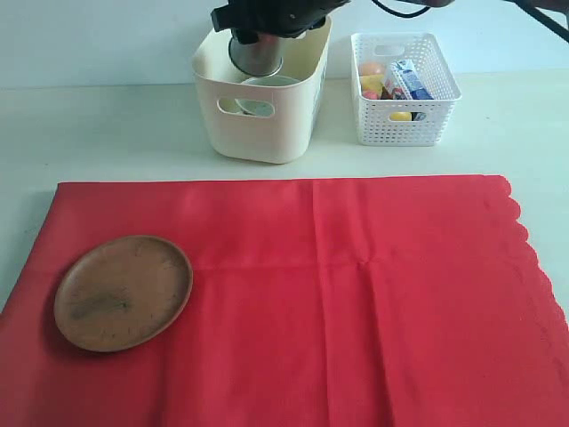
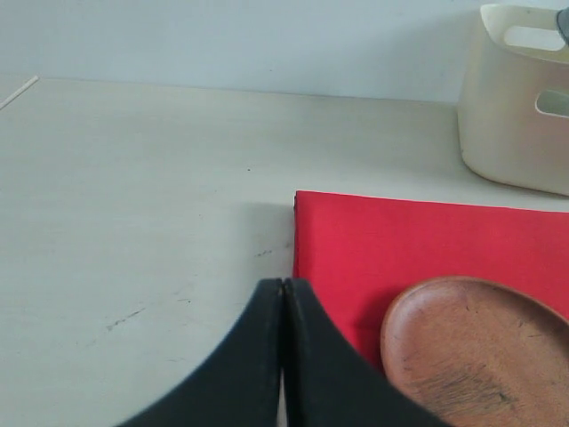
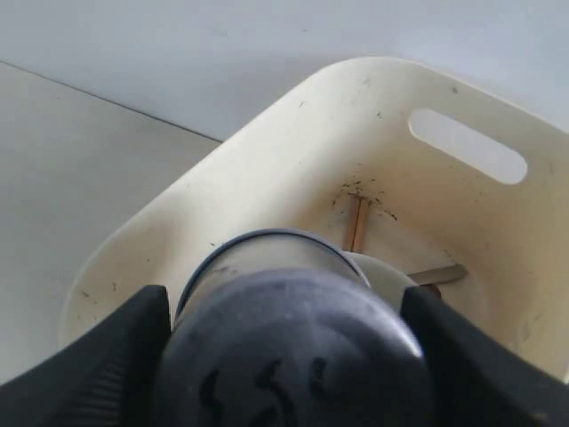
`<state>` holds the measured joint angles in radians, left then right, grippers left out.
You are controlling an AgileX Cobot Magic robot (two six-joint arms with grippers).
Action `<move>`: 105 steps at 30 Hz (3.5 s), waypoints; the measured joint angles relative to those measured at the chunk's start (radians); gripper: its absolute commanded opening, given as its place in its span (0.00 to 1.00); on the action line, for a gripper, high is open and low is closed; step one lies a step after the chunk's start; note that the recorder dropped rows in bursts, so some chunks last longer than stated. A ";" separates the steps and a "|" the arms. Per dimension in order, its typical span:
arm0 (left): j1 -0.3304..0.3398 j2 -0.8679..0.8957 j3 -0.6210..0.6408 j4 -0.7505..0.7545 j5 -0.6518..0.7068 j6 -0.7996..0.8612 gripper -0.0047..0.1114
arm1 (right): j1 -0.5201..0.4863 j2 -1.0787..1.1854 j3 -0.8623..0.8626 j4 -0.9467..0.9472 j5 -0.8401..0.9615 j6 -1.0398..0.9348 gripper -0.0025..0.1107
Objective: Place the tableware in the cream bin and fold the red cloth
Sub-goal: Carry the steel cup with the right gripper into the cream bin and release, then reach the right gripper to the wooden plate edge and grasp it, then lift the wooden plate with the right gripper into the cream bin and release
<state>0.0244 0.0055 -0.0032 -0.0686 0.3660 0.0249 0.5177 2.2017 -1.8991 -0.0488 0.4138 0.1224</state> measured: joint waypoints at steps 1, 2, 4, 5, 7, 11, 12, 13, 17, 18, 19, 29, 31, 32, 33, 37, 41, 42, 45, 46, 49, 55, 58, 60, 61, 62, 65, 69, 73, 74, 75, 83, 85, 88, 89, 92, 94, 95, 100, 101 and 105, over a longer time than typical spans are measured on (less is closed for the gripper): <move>0.000 0.000 0.000 0.000 0.000 0.000 0.05 | 0.000 0.000 0.000 0.000 0.000 0.000 0.30; 0.000 0.000 0.000 0.000 0.000 0.000 0.05 | 0.000 0.000 0.000 0.000 0.000 0.000 0.31; 0.000 0.000 0.000 0.000 0.000 0.000 0.05 | 0.000 0.000 0.000 0.000 0.000 0.002 0.38; 0.000 0.000 0.000 0.000 0.000 0.000 0.05 | 0.000 0.000 0.000 0.000 0.000 0.002 0.41; 0.000 0.000 0.000 0.000 0.000 0.000 0.05 | 0.000 0.000 0.000 -0.002 0.000 0.036 0.52; 0.000 0.000 0.000 0.000 0.000 0.000 0.05 | 0.000 0.000 0.000 -0.002 0.005 0.075 0.68; 0.000 0.000 0.000 0.000 0.000 0.000 0.05 | 0.000 0.000 0.000 -0.002 0.023 0.082 0.69; 0.000 0.000 0.000 0.000 0.000 0.000 0.05 | 0.000 0.000 0.000 -0.002 0.032 0.082 0.70; 0.000 0.000 0.000 0.000 0.000 0.000 0.05 | 0.000 -0.023 0.000 -0.010 0.091 0.047 0.70; 0.000 0.000 0.000 0.000 0.000 0.000 0.05 | 0.000 -0.036 0.000 -0.010 0.104 0.045 0.69; 0.000 0.000 0.000 0.000 0.000 0.000 0.05 | 0.000 -0.057 0.000 -0.017 0.122 0.045 0.69; 0.000 0.000 0.000 0.000 0.000 0.000 0.05 | 0.002 -0.168 0.000 0.009 0.399 0.035 0.59; 0.000 0.000 0.000 0.000 0.000 0.000 0.05 | 0.005 -0.168 0.000 0.072 0.446 0.005 0.50; 0.000 0.000 0.000 0.000 0.000 0.000 0.05 | 0.009 -0.168 0.000 0.114 0.470 -0.020 0.46; 0.000 0.000 0.000 0.000 0.000 0.000 0.05 | 0.014 -0.168 0.000 0.149 0.491 -0.049 0.43; 0.000 0.000 0.000 0.000 0.000 0.000 0.05 | 0.054 -0.168 0.000 0.309 0.556 -0.149 0.33; 0.000 0.000 0.000 0.000 0.000 0.000 0.05 | 0.124 -0.161 0.000 0.375 0.595 -0.196 0.31; 0.000 0.000 0.000 0.000 0.000 0.000 0.05 | 0.143 -0.154 0.000 0.379 0.603 -0.201 0.31; 0.000 0.000 0.000 0.000 0.000 0.000 0.05 | 0.199 -0.113 0.000 0.390 0.631 -0.209 0.31; 0.000 0.000 0.000 0.000 0.000 0.000 0.05 | 0.212 -0.098 0.000 0.390 0.643 -0.209 0.31; 0.000 0.000 0.000 0.000 0.000 0.000 0.05 | 0.253 -0.034 0.000 0.390 0.669 -0.209 0.33; 0.000 0.000 0.000 0.000 0.000 0.000 0.05 | 0.286 0.072 0.000 0.392 0.679 -0.185 0.51; 0.000 0.000 0.000 0.000 0.000 0.000 0.05 | 0.286 0.112 0.000 0.388 0.679 -0.178 0.54; 0.000 0.000 0.000 0.000 0.000 0.000 0.05 | 0.286 0.132 0.000 0.407 0.679 -0.184 0.54; 0.000 0.000 0.000 0.000 0.000 0.000 0.05 | 0.286 0.139 0.000 0.422 0.679 -0.191 0.54; 0.000 0.000 0.000 0.000 0.000 0.000 0.05 | 0.286 0.146 0.000 0.433 0.677 -0.201 0.54; 0.000 0.000 0.000 0.000 0.000 0.000 0.05 | 0.286 0.161 0.000 0.440 0.647 -0.216 0.54; 0.000 0.000 0.000 0.000 0.000 0.000 0.05 | 0.286 0.171 0.000 0.424 0.596 -0.216 0.54; 0.000 0.000 0.000 0.000 0.000 0.000 0.05 | 0.286 0.176 0.000 0.414 0.561 -0.216 0.53; 0.000 0.000 0.000 0.000 0.000 0.000 0.05 | 0.286 0.177 0.000 0.414 0.556 -0.216 0.52; 0.000 0.000 0.000 0.000 0.000 0.000 0.05 | 0.286 0.181 0.000 0.414 0.552 -0.216 0.51; 0.000 0.000 0.000 0.000 0.000 0.000 0.05 | 0.286 0.215 0.000 0.425 0.545 -0.218 0.18; 0.000 0.000 0.000 0.000 0.000 0.000 0.05 | 0.286 0.215 0.000 0.432 0.543 -0.218 0.09; 0.000 0.000 0.000 0.000 0.000 0.000 0.05 | 0.286 0.215 0.000 0.440 0.541 -0.218 0.02; 0.000 0.000 0.000 0.000 0.000 0.000 0.05 | 0.286 0.215 0.000 0.440 0.541 -0.218 0.02; 0.000 0.000 0.000 0.000 0.000 0.000 0.05 | 0.286 0.213 0.000 0.438 0.541 -0.218 0.02; 0.000 0.000 0.000 0.000 0.000 0.000 0.05 | 0.286 0.204 0.000 0.438 0.541 -0.218 0.02; 0.000 0.000 0.000 0.000 0.000 0.000 0.05 | 0.286 0.198 0.000 0.438 0.541 -0.218 0.02; 0.000 0.000 0.000 0.000 0.000 0.000 0.05 | 0.286 0.145 0.000 0.426 0.543 -0.218 0.02; 0.000 0.000 0.000 0.000 0.000 0.000 0.05 | 0.284 0.133 0.000 0.426 0.545 -0.218 0.02; 0.000 0.000 0.000 0.000 0.000 0.000 0.05 | 0.260 0.095 0.000 0.426 0.547 -0.225 0.02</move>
<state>0.0244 0.0055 -0.0032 -0.0686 0.3660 0.0249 0.7782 2.2972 -1.8991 0.3768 0.9606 -0.1022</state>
